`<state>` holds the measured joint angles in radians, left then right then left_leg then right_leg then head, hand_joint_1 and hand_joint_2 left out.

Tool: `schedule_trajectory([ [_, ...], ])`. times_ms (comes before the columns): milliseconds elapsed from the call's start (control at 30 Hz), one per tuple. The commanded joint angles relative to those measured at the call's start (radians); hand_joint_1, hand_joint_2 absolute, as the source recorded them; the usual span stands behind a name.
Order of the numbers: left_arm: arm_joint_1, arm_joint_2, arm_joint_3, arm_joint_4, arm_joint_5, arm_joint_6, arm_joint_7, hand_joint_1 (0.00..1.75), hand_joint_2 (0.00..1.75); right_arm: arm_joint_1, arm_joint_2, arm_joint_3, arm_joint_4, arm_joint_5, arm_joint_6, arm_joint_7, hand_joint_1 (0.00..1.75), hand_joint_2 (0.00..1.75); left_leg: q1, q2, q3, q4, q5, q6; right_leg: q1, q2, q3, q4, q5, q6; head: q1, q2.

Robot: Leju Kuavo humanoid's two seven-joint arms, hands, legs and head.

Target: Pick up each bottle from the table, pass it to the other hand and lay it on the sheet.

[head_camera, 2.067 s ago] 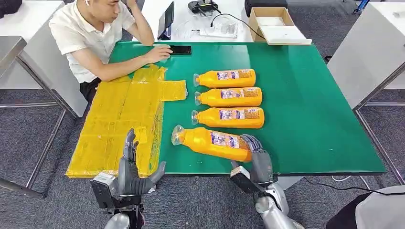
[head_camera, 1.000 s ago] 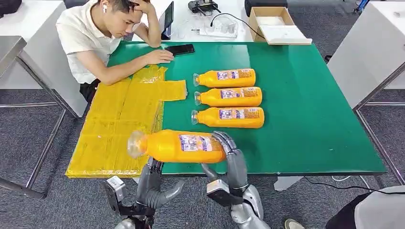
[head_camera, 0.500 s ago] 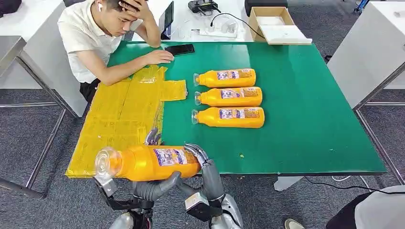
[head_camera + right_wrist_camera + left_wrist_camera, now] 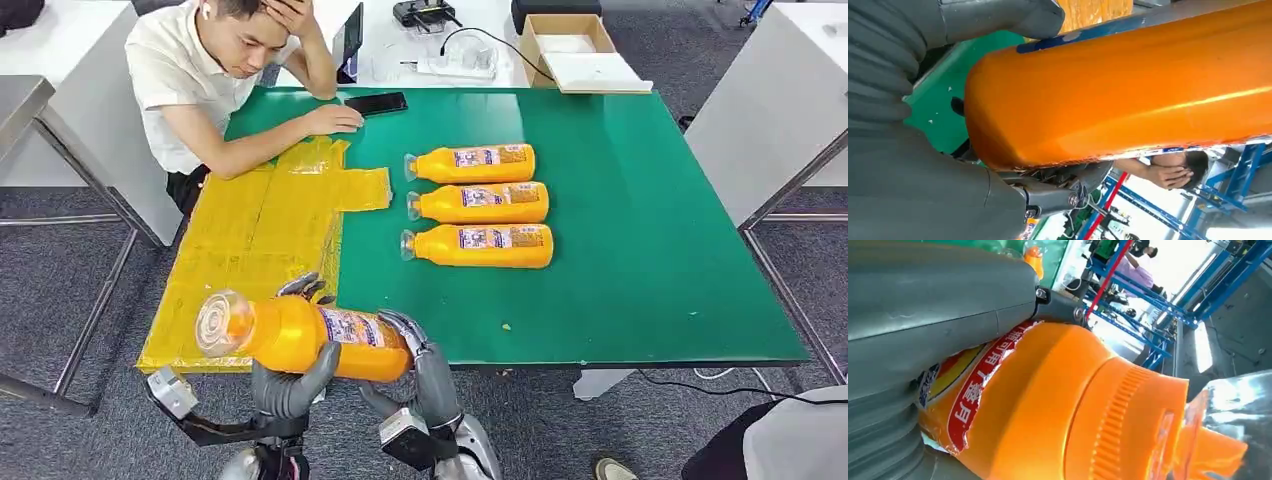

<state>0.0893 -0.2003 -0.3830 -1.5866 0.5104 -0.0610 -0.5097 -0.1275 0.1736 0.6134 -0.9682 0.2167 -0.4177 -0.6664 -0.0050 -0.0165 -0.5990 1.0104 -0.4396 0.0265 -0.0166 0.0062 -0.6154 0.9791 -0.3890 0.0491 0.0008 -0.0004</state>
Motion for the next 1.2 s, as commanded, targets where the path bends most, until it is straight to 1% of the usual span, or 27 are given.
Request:
schedule_trajectory([
  [33, -0.032, 0.006, 0.004, 0.023, 0.013, -0.025, 0.01, 1.75, 1.75, -0.016, -0.019, 0.041, 0.084, -0.002, 0.019, -0.032, 1.75, 1.75, 0.001, 0.0, 0.003, -0.001, -0.001, -0.001, 0.001, -0.002, 0.004, -0.001, -0.001, -0.001, 0.0, 0.0],
  [333, -0.032, 0.006, 0.004, 0.023, 0.013, -0.025, 0.01, 1.75, 1.75, -0.016, -0.019, 0.041, 0.084, -0.002, 0.019, -0.032, 1.75, 1.75, 0.001, 0.0, 0.004, -0.001, -0.001, -0.001, 0.001, -0.002, 0.004, -0.001, -0.001, -0.002, 0.0, 0.0],
  [367, -0.035, 0.013, -0.002, 0.032, 0.02, -0.043, 0.023, 1.75, 1.75, -0.014, -0.019, 0.042, 0.083, -0.004, 0.018, -0.032, 1.61, 1.75, 0.001, 0.0, 0.006, -0.001, -0.002, -0.002, 0.002, -0.002, 0.006, -0.001, -0.002, -0.002, 0.0, 0.0],
  [400, -0.036, 0.016, -0.005, 0.039, 0.028, -0.057, 0.033, 1.75, 1.75, -0.013, -0.02, 0.043, 0.083, -0.005, 0.017, -0.032, 1.43, 1.75, 0.001, 0.0, 0.004, -0.001, -0.001, -0.001, 0.001, -0.002, 0.004, -0.001, -0.001, -0.002, 0.0, 0.0],
  [433, -0.037, 0.018, -0.006, 0.047, 0.03, -0.064, 0.038, 1.75, 1.75, -0.013, -0.021, 0.043, 0.077, -0.006, 0.011, -0.032, 1.13, 1.75, 0.001, 0.0, 0.002, -0.001, -0.001, -0.001, 0.001, -0.001, 0.003, -0.001, -0.001, -0.001, 0.0, 0.0],
  [467, -0.04, 0.022, -0.01, 0.061, 0.025, -0.071, 0.043, 1.75, 1.75, -0.011, -0.024, 0.042, 0.068, -0.013, 0.008, -0.032, 0.44, 1.75, 0.001, 0.0, 0.005, -0.001, -0.001, -0.002, 0.002, -0.002, 0.005, -0.001, -0.002, -0.002, 0.0, 0.0],
  [500, -0.041, 0.022, -0.011, 0.07, 0.021, -0.074, 0.045, 1.75, 1.75, -0.01, -0.026, 0.04, 0.057, -0.022, 0.011, -0.032, 0.16, 1.75, 0.001, 0.0, 0.004, -0.001, -0.001, -0.001, 0.001, -0.002, 0.004, -0.001, -0.001, -0.002, 0.0, 0.0],
  [533, -0.042, 0.022, -0.011, 0.08, 0.02, -0.076, 0.046, 1.75, 1.75, -0.007, -0.024, 0.028, 0.053, -0.037, 0.017, -0.032, 0.0, 1.75, 0.001, 0.0, 0.005, -0.001, -0.002, -0.002, 0.001, -0.002, 0.005, -0.001, -0.002, -0.002, 0.0, 0.0],
  [567, -0.039, 0.023, -0.008, 0.085, 0.02, -0.077, 0.046, 1.75, 1.75, -0.004, -0.011, 0.006, 0.057, -0.046, 0.013, -0.032, 0.0, 1.75, 0.001, -0.001, 0.005, -0.002, -0.001, -0.002, 0.001, -0.002, 0.005, -0.001, -0.002, -0.002, 0.0, 0.0],
  [600, -0.038, 0.023, -0.003, 0.085, 0.014, -0.067, 0.048, 1.75, 1.75, -0.004, -0.004, -0.001, 0.065, -0.038, 0.003, -0.032, 0.0, 0.0, 0.0, -0.001, 0.004, -0.001, -0.001, -0.001, 0.001, -0.002, 0.004, -0.001, -0.001, -0.002, 0.0, 0.0],
  [633, -0.038, 0.029, 0.002, 0.087, 0.002, -0.053, 0.052, 1.75, 1.75, -0.001, -0.005, 0.0, 0.061, -0.027, -0.009, -0.032, 0.0, 0.0, 0.001, -0.001, 0.005, -0.002, -0.001, -0.002, 0.001, -0.002, 0.006, -0.002, -0.002, -0.002, 0.0, 0.0],
  [700, -0.052, 0.049, 0.016, 0.098, -0.11, 0.043, 0.037, 1.75, 1.75, 0.02, -0.038, 0.029, 0.001, 0.025, -0.07, -0.032, 0.0, 0.0, 0.0, 0.001, 0.004, -0.002, -0.001, -0.002, 0.001, -0.001, 0.004, -0.001, -0.001, -0.002, 0.0, 0.0],
  [733, -0.059, 0.062, 0.029, 0.106, -0.129, 0.058, 0.038, 1.75, 1.75, 0.031, -0.057, 0.045, -0.026, 0.037, -0.095, -0.032, 0.0, 0.0, 0.001, 0.001, 0.005, -0.002, -0.002, -0.002, 0.001, -0.001, 0.005, -0.001, -0.002, -0.002, 0.0, 0.0],
  [767, -0.076, 0.069, 0.05, 0.115, -0.127, 0.06, 0.043, 1.75, 1.75, 0.039, -0.077, 0.061, -0.063, 0.045, -0.109, -0.032, 0.0, 0.0, 0.001, -0.001, 0.004, -0.002, -0.001, -0.002, 0.001, -0.002, 0.004, -0.001, -0.001, -0.002, 0.0, 0.0],
  [833, -0.088, 0.077, 0.084, 0.124, -0.14, 0.072, 0.06, 1.75, 1.75, 0.065, -0.108, 0.049, -0.11, 0.073, -0.162, -0.032, 0.0, 0.0, 0.001, -0.001, 0.005, -0.002, -0.001, -0.002, 0.002, -0.003, 0.006, -0.002, -0.002, -0.003, -0.001, 0.0],
  [867, -0.086, 0.078, 0.109, 0.12, -0.169, 0.099, 0.052, 1.75, 1.75, 0.089, -0.123, 0.006, -0.141, 0.065, -0.186, -0.032, 0.0, 0.0, 0.0, -0.001, 0.004, -0.002, 0.0, -0.002, 0.001, -0.003, 0.004, -0.001, -0.001, -0.002, 0.0, 0.0],
  [900, -0.083, 0.079, 0.125, 0.112, -0.19, 0.116, 0.044, 1.75, 1.75, 0.104, -0.135, -0.025, -0.171, 0.053, -0.182, -0.032, 0.0, 0.0, 0.0, -0.002, 0.003, -0.002, 0.0, -0.001, 0.0, -0.002, 0.003, -0.001, -0.001, -0.002, 0.0, 0.0],
  [933, -0.078, 0.076, 0.153, 0.094, -0.309, 0.246, -0.003, 1.75, 1.75, 0.132, -0.146, -0.091, -0.228, 0.027, -0.199, -0.032, 0.0, 0.0, 0.001, 0.0, 0.005, -0.002, -0.001, -0.002, 0.001, -0.002, 0.005, -0.002, -0.002, -0.002, 0.0, 0.0],
  [967, -0.08, 0.076, 0.171, 0.089, -0.415, 0.372, -0.036, 1.75, 1.75, 0.146, -0.157, -0.123, -0.27, 0.025, -0.23, -0.032, 0.0, 0.0, 0.001, -0.001, 0.005, -0.002, -0.001, -0.002, 0.001, -0.002, 0.005, -0.002, -0.002, -0.002, 0.0, 0.0],
  [1000, -0.083, 0.069, 0.186, 0.086, -0.49, 0.48, -0.058, 1.75, 1.75, 0.161, -0.156, -0.163, -0.305, 0.009, -0.259, -0.032, 0.0, 0.0, 0.0, -0.002, 0.001, -0.001, 0.0, -0.001, 0.0, -0.002, 0.002, -0.001, -0.001, -0.001, 0.0, 0.0],
  [1067, -0.081, 0.08, 0.192, 0.071, -0.499, 0.513, -0.058, 1.75, 1.75, 0.179, -0.138, -0.238, -0.341, -0.026, -0.279, -0.032, 0.0, 0.0, 0.001, 0.0, 0.003, -0.001, -0.001, -0.002, 0.001, -0.003, 0.004, -0.001, -0.002, -0.002, 0.0, 0.0],
  [1133, -0.072, 0.085, 0.199, 0.055, -0.503, 0.527, -0.054, 1.75, 1.75, 0.192, -0.109, -0.309, -0.365, -0.024, -0.28, -0.032, 0.0, 0.0, 0.0, -0.002, 0.003, 0.0, -0.001, -0.002, 0.001, -0.004, 0.004, 0.0, -0.003, -0.002, 0.0, 0.0],
  [1167, -0.065, 0.087, 0.201, 0.046, -0.52, 0.55, -0.052, 1.75, 1.75, 0.201, -0.086, -0.351, -0.374, -0.019, -0.28, -0.032, 0.0, 0.0, 0.0, 0.0, 0.002, 0.0, -0.002, -0.002, 0.001, -0.002, 0.002, 0.001, -0.002, -0.002, -0.001, 0.0],
  [1200, -0.065, 0.087, 0.201, 0.046, -0.52, 0.55, -0.052, 1.75, 1.75, 0.201, -0.086, -0.351, -0.374, -0.019, -0.28, -0.032, 0.0, 0.0, 0.001, 0.0, 0.004, 0.0, -0.003, -0.002, 0.001, -0.002, 0.004, 0.001, -0.003, -0.003, 0.0, 0.0],
])
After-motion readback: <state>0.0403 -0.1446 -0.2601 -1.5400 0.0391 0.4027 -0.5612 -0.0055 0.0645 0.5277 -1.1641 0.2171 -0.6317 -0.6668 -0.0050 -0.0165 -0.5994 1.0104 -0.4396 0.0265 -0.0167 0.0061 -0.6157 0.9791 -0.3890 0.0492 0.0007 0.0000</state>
